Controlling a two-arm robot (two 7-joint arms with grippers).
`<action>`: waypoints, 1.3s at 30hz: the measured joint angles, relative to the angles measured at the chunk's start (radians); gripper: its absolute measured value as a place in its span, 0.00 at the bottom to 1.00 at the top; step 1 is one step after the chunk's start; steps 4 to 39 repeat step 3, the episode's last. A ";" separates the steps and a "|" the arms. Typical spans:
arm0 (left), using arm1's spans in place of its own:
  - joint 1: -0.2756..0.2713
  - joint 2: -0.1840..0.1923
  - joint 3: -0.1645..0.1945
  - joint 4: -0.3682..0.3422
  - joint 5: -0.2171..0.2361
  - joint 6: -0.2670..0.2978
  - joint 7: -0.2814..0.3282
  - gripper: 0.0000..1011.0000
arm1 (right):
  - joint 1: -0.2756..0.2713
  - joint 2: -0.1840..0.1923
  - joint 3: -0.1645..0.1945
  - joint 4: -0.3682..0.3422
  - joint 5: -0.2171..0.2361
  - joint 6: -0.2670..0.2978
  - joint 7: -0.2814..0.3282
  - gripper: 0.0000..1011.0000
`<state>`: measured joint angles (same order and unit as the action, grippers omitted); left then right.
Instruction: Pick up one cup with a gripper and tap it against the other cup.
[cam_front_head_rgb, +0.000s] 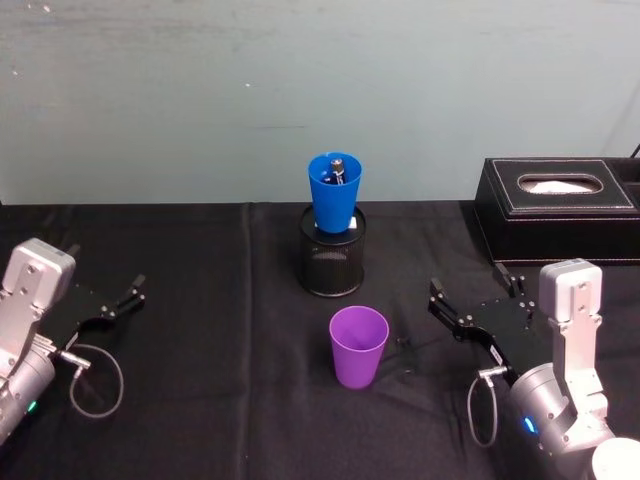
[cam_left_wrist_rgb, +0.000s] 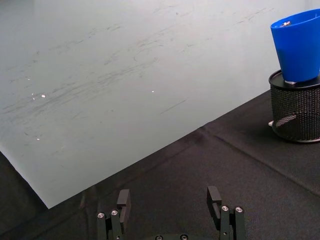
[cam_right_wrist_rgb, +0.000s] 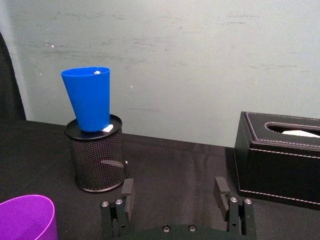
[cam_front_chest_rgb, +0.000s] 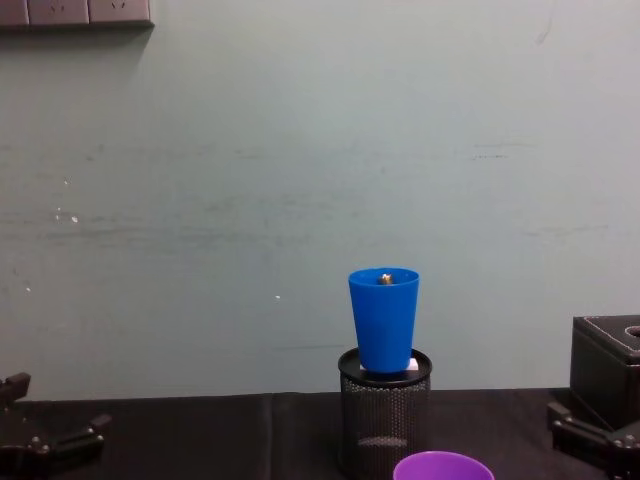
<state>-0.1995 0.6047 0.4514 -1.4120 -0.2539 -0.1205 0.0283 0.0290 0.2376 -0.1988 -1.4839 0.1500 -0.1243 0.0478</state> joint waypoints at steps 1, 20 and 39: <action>0.000 0.000 0.000 0.000 0.000 0.000 0.000 0.99 | 0.000 0.000 0.000 0.000 0.000 0.000 0.000 0.99; 0.000 0.000 0.000 0.000 0.000 0.000 0.000 0.99 | 0.000 0.000 0.000 -0.001 0.000 0.000 0.000 0.99; 0.000 0.000 0.000 0.000 0.000 0.000 0.000 0.99 | 0.000 0.000 0.000 -0.001 0.000 0.000 0.000 0.99</action>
